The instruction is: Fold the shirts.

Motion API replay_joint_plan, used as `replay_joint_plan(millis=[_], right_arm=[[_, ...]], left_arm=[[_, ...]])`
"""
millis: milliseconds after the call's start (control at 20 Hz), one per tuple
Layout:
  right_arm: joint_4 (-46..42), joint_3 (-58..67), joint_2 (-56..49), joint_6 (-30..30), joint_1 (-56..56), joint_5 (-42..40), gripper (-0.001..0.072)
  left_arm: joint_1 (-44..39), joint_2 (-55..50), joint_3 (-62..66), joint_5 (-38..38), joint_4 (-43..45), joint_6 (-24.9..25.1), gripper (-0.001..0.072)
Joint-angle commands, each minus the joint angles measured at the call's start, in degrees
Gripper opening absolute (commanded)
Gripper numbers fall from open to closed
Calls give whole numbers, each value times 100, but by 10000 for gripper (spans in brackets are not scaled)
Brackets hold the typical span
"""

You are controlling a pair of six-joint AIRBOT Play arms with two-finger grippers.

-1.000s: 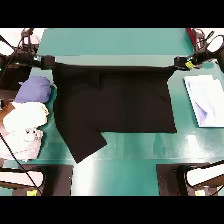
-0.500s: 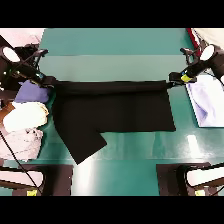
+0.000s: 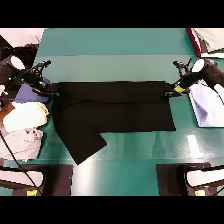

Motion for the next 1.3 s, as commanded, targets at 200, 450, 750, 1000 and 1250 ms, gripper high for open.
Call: replay_joint_plan(millis=[200, 450, 750, 1000, 1250], right_arm=[[184, -98, 868, -354, -437, 994, 359], [186, -98, 1692, -511, -704, 1196, 359], [184, -98, 1893, -568, -503, 1058, 359], [186, -98, 1893, -568, -380, 979, 359], [184, -98, 1893, -568, -396, 1001, 359]], left_arm=[[0, 382, -173, -907, 358, -688, 492], [0, 2179, -2389, -146, -59, -1078, 492], [0, 3908, -4728, 393, -50, -1840, 492], [0, 3995, -5283, 647, -236, -1849, 492], [0, 3993, -5591, 1204, -903, -1731, 492]])
